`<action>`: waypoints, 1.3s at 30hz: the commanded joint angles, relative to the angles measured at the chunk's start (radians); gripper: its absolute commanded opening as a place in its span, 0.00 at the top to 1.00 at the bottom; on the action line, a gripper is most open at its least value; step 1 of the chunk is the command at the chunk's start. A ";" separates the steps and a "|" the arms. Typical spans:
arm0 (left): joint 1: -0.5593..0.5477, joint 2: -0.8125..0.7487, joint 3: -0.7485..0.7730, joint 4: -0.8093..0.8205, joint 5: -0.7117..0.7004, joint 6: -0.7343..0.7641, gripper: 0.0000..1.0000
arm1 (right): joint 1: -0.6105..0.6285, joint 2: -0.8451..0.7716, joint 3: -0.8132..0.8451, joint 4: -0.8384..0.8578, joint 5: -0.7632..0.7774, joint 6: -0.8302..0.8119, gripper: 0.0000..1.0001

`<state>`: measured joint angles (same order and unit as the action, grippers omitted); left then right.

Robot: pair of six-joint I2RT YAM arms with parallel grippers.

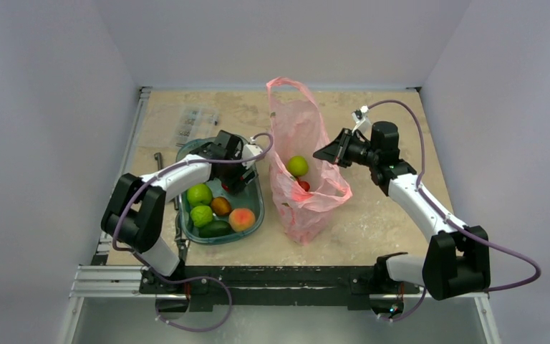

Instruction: Place the fake fruits into the plastic bag and tie a complex knot

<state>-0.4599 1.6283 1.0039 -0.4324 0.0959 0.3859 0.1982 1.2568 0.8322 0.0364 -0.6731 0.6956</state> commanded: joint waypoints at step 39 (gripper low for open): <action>-0.307 -0.033 0.663 -0.057 0.242 -0.095 0.00 | 0.007 -0.042 0.070 -0.026 -0.027 -0.071 1.00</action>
<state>-0.7654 1.7119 1.5673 -0.5484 0.2634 0.3363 0.2024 1.2381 0.8639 0.0032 -0.6975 0.6468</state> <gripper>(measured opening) 0.974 0.003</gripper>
